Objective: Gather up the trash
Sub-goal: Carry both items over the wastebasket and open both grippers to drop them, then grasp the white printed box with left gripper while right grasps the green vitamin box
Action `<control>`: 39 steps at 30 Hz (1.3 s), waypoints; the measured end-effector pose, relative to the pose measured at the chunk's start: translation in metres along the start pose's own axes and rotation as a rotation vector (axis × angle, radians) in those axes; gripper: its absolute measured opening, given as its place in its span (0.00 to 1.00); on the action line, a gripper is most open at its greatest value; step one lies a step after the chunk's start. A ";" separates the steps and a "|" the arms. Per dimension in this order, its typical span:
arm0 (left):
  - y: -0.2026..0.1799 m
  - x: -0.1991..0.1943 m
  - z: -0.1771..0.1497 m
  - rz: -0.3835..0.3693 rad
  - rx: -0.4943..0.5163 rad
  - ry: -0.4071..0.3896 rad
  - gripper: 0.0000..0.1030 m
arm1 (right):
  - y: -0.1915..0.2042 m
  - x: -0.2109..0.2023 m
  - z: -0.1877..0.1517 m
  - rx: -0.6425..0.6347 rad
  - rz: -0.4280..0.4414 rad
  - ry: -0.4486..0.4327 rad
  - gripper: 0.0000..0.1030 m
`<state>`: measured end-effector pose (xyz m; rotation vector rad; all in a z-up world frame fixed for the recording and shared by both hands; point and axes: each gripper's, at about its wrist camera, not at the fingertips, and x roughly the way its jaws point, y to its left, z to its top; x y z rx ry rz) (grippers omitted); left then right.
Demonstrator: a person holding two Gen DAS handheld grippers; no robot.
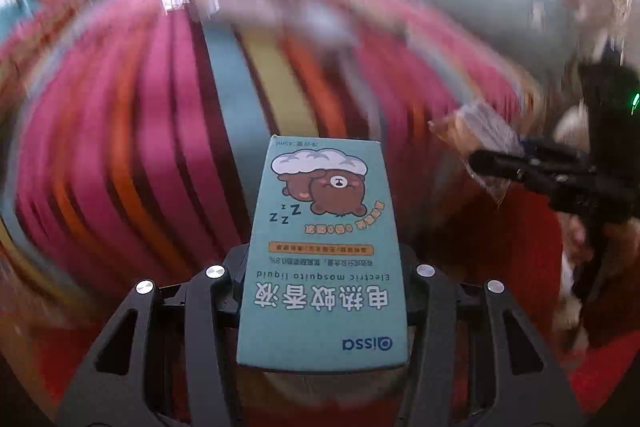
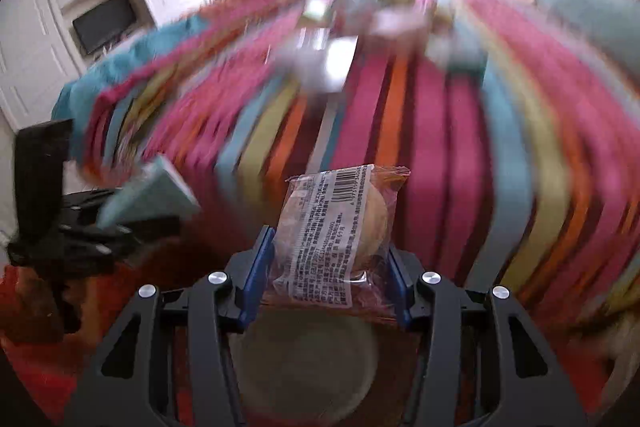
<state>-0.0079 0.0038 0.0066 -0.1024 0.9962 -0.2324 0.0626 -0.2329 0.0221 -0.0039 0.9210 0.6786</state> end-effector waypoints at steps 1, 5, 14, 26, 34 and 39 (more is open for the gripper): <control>-0.001 0.020 -0.017 -0.007 -0.013 0.076 0.47 | 0.002 0.015 -0.018 0.016 0.007 0.069 0.47; 0.002 0.092 -0.059 -0.014 -0.046 0.298 0.47 | 0.003 0.082 -0.073 0.070 0.012 0.295 0.47; 0.013 0.141 -0.080 -0.009 -0.070 0.456 0.86 | 0.005 0.144 -0.099 0.041 -0.037 0.474 0.77; 0.016 0.085 -0.054 0.064 -0.088 0.235 0.89 | 0.006 0.088 -0.078 0.007 -0.125 0.287 0.77; 0.048 0.001 0.067 0.063 -0.247 -0.086 0.89 | -0.026 0.000 0.020 0.003 -0.215 -0.153 0.77; 0.044 -0.004 0.128 0.068 -0.245 -0.171 0.89 | -0.055 0.002 0.082 -0.026 -0.298 -0.244 0.77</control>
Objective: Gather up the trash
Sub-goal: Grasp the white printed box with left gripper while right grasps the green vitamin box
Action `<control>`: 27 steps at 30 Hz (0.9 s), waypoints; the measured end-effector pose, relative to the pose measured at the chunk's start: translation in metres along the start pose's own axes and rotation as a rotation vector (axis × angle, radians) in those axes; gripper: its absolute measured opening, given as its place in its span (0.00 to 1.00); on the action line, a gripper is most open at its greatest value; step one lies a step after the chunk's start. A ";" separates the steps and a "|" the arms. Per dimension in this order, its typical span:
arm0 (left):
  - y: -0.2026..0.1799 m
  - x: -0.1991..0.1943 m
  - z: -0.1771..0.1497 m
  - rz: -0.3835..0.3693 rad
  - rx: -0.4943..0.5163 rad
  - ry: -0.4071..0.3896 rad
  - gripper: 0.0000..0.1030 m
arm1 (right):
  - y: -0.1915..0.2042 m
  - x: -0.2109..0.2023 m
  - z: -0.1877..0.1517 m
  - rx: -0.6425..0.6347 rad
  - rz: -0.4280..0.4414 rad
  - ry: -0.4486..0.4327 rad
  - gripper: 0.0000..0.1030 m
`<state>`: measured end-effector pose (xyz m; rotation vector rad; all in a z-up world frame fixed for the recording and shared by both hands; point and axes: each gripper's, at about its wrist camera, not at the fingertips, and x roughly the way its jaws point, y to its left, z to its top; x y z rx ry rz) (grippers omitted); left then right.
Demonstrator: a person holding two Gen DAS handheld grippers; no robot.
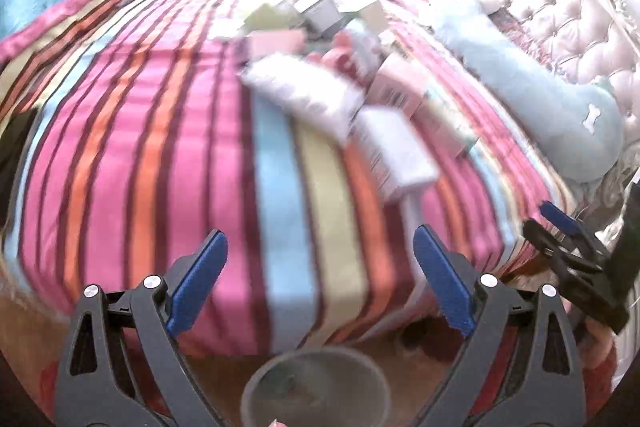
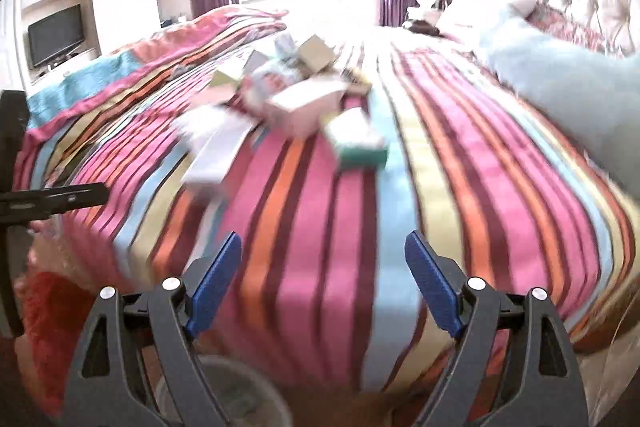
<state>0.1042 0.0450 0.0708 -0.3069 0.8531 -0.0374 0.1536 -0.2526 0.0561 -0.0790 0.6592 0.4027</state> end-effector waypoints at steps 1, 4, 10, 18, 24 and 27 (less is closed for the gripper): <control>-0.007 0.005 0.009 -0.014 -0.012 -0.003 0.89 | -0.005 0.009 0.009 -0.015 -0.007 -0.001 0.77; -0.037 0.029 0.024 -0.011 -0.026 0.002 0.89 | -0.016 0.045 0.034 -0.082 -0.039 0.018 0.77; -0.062 0.086 0.022 0.062 -0.084 0.049 0.89 | -0.025 0.095 0.056 -0.148 0.040 0.093 0.77; -0.074 0.107 0.030 0.200 -0.111 -0.038 0.89 | -0.030 0.133 0.067 -0.160 0.058 0.176 0.76; -0.073 0.111 0.025 0.266 0.001 -0.081 0.61 | -0.024 0.135 0.065 -0.104 0.063 0.197 0.51; -0.053 0.097 0.024 0.187 -0.011 -0.084 0.46 | -0.018 0.121 0.058 -0.099 0.073 0.189 0.51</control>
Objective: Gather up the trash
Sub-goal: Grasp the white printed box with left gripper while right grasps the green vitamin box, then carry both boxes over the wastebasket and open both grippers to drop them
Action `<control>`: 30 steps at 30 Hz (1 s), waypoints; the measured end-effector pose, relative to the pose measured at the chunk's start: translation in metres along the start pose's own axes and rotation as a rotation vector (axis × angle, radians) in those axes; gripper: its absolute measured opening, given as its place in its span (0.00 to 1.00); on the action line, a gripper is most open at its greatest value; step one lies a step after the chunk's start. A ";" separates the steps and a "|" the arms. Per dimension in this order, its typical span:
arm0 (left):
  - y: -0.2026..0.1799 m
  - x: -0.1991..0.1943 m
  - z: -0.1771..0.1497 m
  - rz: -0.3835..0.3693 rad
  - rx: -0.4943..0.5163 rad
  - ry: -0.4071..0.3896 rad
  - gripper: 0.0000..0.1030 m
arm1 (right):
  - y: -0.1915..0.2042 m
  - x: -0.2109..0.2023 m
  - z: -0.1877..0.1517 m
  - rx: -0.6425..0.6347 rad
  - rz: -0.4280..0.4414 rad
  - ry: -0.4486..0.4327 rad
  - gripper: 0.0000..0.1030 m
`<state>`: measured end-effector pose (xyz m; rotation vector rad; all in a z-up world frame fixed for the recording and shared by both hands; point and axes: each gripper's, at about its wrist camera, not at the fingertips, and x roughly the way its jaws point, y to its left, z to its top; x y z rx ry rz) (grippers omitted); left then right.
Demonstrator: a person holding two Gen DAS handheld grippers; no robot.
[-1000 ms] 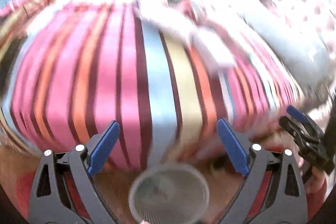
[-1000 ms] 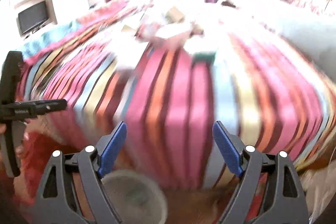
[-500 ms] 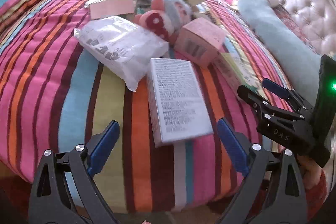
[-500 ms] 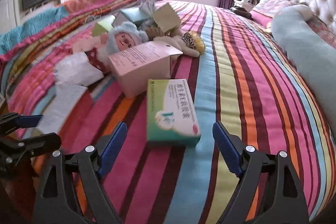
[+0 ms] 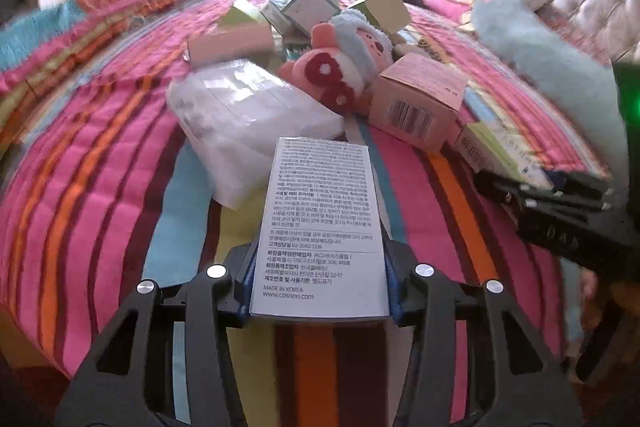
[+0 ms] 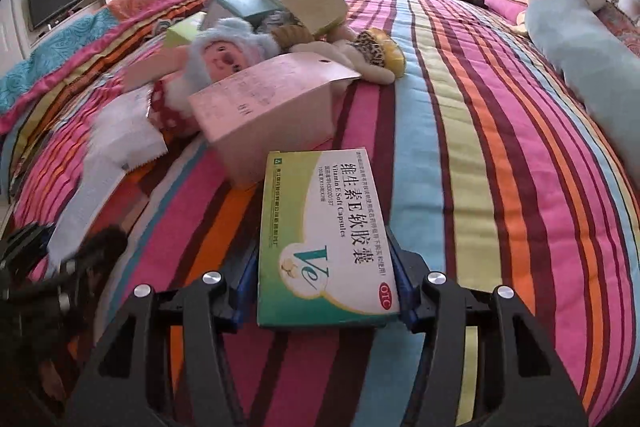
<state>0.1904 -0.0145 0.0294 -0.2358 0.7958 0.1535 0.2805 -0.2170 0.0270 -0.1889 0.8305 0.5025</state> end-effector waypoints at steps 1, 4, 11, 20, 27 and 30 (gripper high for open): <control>0.005 -0.004 0.000 -0.021 -0.009 0.001 0.46 | 0.003 -0.006 -0.005 0.008 -0.003 -0.007 0.51; 0.022 -0.019 -0.007 -0.082 -0.021 0.017 0.46 | 0.006 -0.027 -0.019 0.065 0.013 -0.045 0.51; 0.052 -0.097 -0.056 -0.253 0.093 0.038 0.46 | 0.039 -0.106 -0.065 0.112 0.143 -0.113 0.51; 0.087 -0.102 -0.185 -0.267 0.100 0.387 0.46 | 0.120 -0.086 -0.199 0.249 0.259 0.219 0.51; 0.062 -0.044 -0.242 -0.265 0.171 0.632 0.46 | 0.155 -0.029 -0.237 0.248 0.255 0.452 0.51; 0.060 -0.037 -0.247 -0.258 0.176 0.667 0.46 | 0.159 -0.022 -0.233 0.214 0.215 0.467 0.51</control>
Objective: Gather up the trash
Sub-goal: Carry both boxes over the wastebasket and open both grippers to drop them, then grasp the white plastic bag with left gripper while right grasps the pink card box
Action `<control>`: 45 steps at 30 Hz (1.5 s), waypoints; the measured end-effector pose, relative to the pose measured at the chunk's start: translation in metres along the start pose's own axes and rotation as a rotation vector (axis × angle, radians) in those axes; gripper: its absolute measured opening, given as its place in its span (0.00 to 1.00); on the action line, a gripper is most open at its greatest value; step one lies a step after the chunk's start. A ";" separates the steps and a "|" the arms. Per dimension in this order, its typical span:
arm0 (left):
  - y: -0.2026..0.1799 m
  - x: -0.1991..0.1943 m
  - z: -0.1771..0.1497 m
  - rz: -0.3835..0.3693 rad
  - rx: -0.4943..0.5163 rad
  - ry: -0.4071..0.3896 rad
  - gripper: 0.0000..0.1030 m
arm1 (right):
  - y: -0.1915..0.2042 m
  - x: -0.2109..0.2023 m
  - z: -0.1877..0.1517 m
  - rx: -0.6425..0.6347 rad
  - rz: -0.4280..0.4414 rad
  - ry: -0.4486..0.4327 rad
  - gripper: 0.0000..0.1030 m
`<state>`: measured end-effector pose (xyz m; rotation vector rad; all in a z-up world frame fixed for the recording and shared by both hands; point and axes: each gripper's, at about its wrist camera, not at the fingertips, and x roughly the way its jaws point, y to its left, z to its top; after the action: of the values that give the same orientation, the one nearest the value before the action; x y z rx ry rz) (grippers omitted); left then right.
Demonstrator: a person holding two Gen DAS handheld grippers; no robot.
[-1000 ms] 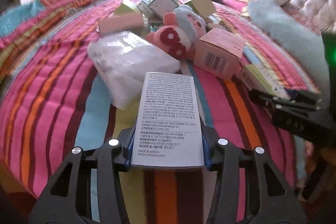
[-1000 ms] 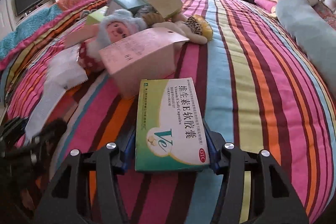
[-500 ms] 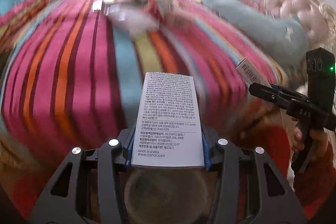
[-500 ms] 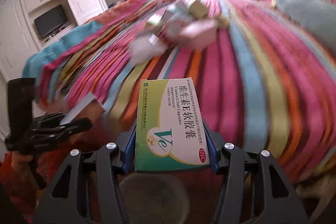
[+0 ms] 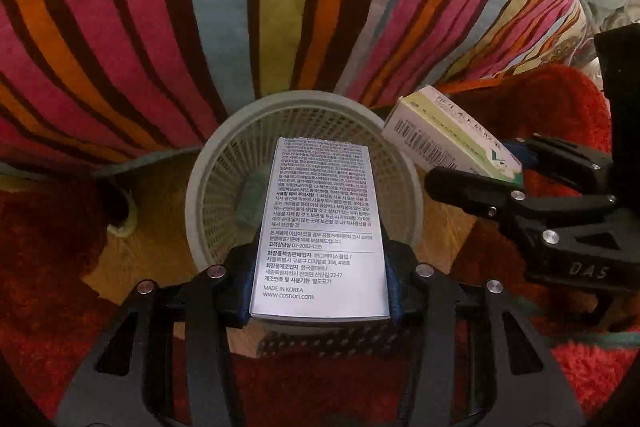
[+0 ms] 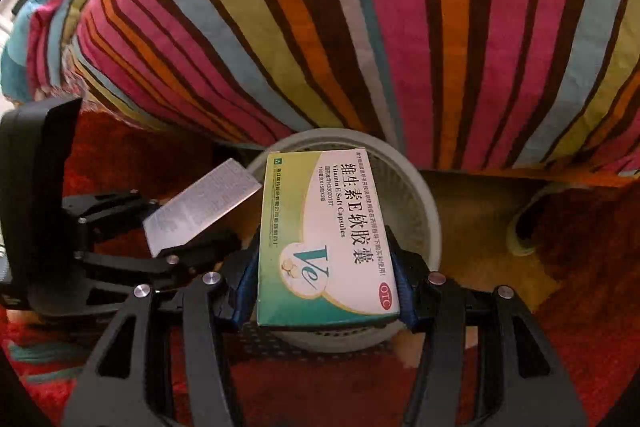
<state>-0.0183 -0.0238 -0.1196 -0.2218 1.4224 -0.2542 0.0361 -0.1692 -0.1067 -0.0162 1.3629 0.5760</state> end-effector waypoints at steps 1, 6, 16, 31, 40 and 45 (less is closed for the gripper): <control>0.000 0.001 -0.001 -0.002 -0.005 0.002 0.46 | 0.000 0.003 0.002 -0.001 -0.007 0.006 0.51; 0.012 0.003 0.000 0.013 -0.042 0.017 0.71 | 0.004 0.006 0.003 0.010 -0.012 0.023 0.61; 0.015 -0.022 0.006 0.062 -0.064 -0.078 0.79 | -0.016 -0.013 -0.012 0.046 -0.077 -0.039 0.70; 0.043 -0.186 0.179 0.142 -0.134 -0.585 0.87 | -0.012 -0.149 0.161 0.066 -0.280 -0.712 0.79; 0.081 -0.164 0.267 0.055 -0.320 -0.569 0.87 | -0.012 -0.115 0.267 0.125 -0.367 -0.695 0.79; 0.089 -0.156 0.289 0.055 -0.379 -0.578 0.87 | -0.019 -0.104 0.294 0.178 -0.391 -0.648 0.79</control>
<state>0.2514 0.1084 0.0404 -0.5207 0.8877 0.1257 0.3032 -0.1259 0.0501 0.0443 0.7431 0.1036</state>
